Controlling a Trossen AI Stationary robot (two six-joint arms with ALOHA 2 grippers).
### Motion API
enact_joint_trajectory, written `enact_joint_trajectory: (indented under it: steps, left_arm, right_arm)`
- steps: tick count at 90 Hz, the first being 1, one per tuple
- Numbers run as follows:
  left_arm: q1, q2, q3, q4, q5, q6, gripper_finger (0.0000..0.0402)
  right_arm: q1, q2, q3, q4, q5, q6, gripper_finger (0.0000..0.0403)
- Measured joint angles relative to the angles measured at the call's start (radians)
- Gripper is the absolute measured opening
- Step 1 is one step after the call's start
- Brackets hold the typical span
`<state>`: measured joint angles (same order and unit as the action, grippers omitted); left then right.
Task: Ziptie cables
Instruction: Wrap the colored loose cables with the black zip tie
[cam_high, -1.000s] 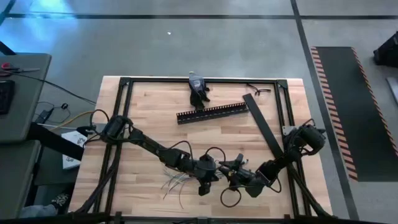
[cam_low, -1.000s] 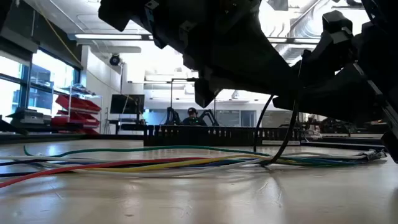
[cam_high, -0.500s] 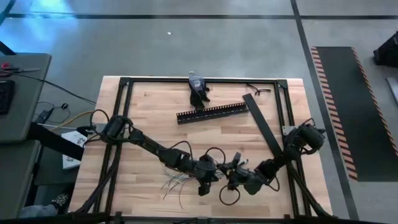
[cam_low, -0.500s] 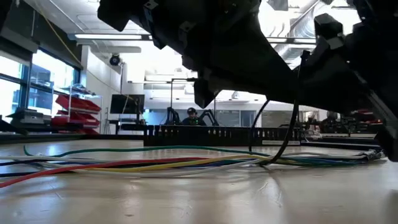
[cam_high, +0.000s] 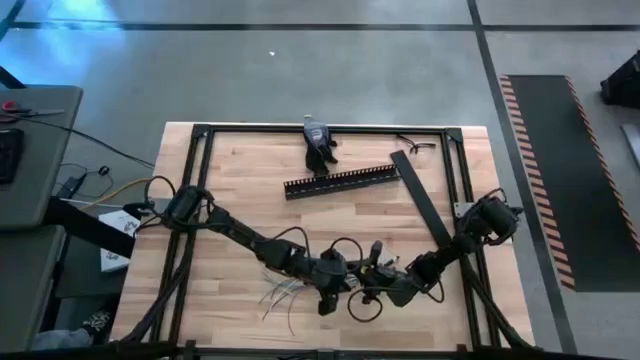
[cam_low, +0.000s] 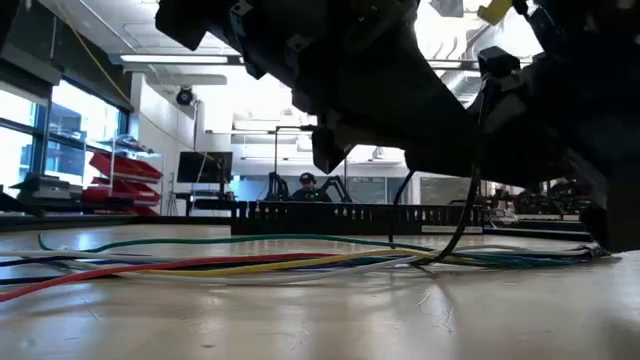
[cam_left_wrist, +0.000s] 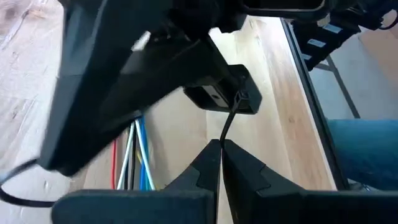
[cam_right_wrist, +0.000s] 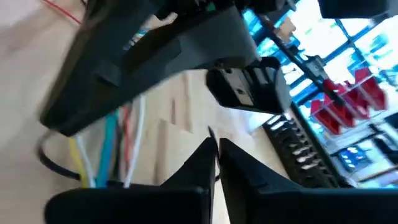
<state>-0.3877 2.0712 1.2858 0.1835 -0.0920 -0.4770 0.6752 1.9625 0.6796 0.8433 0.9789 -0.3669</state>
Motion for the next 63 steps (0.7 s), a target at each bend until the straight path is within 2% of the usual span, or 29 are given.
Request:
enact_joint_trajectory:
  steps: [17,31,51,63]
  left_arm:
    - [-0.015,-0.023,0.000,-0.045,-0.060,0.008,0.0000]
    - [-0.020,-0.026,-0.003,-0.058,-0.068,0.009,0.0000]
    - [-0.018,-0.029,-0.068,0.050,-0.098,-0.036,0.0000]
    - [-0.020,-0.029,-0.107,0.097,-0.129,-0.068,0.0000]
  right_arm:
    - [0.017,0.000,0.000,0.002,0.047,-0.041,0.0000]
    - [0.021,0.000,0.011,0.008,0.050,-0.090,0.0000]
    - [0.017,0.000,0.081,-0.085,0.101,-0.182,0.0000]
    - [0.012,0.013,0.104,-0.164,0.142,-0.178,0.0000]
